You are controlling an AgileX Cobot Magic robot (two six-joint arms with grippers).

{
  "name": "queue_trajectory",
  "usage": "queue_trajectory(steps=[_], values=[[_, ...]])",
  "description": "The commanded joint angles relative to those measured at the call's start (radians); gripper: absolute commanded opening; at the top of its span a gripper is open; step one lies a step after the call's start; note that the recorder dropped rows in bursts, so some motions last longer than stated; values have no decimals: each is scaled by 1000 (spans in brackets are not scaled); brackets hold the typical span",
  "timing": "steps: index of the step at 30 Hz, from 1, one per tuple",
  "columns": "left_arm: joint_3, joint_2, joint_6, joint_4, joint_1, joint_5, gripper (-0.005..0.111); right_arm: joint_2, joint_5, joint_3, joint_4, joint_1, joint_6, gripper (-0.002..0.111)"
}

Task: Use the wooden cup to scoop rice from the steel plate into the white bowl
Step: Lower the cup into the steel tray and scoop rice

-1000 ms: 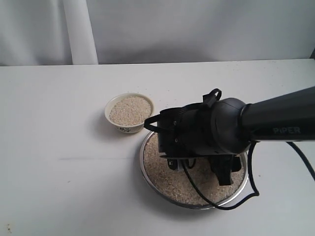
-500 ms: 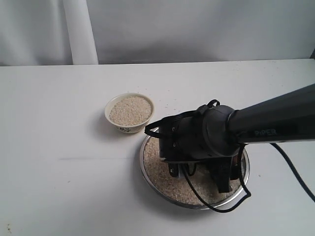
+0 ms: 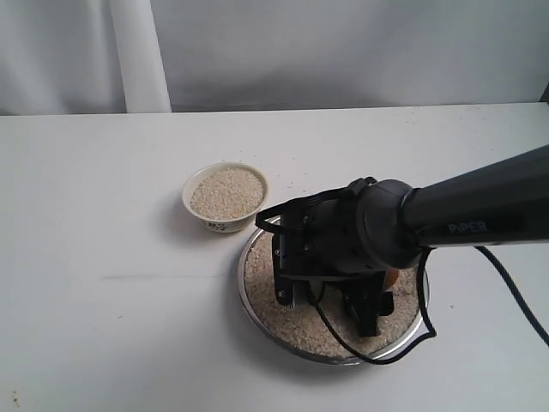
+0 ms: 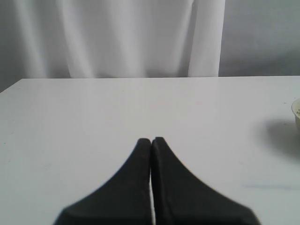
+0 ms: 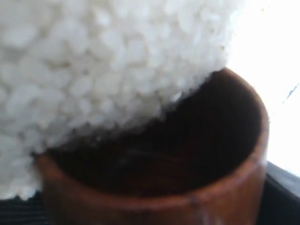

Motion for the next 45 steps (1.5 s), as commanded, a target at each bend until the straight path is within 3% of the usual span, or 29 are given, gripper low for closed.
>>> queue_trajectory(steps=[1,18,28,39,42,45], values=[[2,-3,-4,0,-3,-6,0,10,-145,-4,58,0,36,0],[2,-3,-4,0,-3,-6,0,10,-285,8,209,-49,39,0],[2,-3,-4,0,-3,-6,0,10,-461,119,203,-60,83,0],[2,-3,-4,0,-3,-6,0,-50,-498,146,163,-104,201,0],[2,-3,-4,0,-3,-6,0,-107,-611,231,163,-157,218,0],[2,-3,-4,0,-3,-6,0,-173,-899,346,163,-238,284,0]])
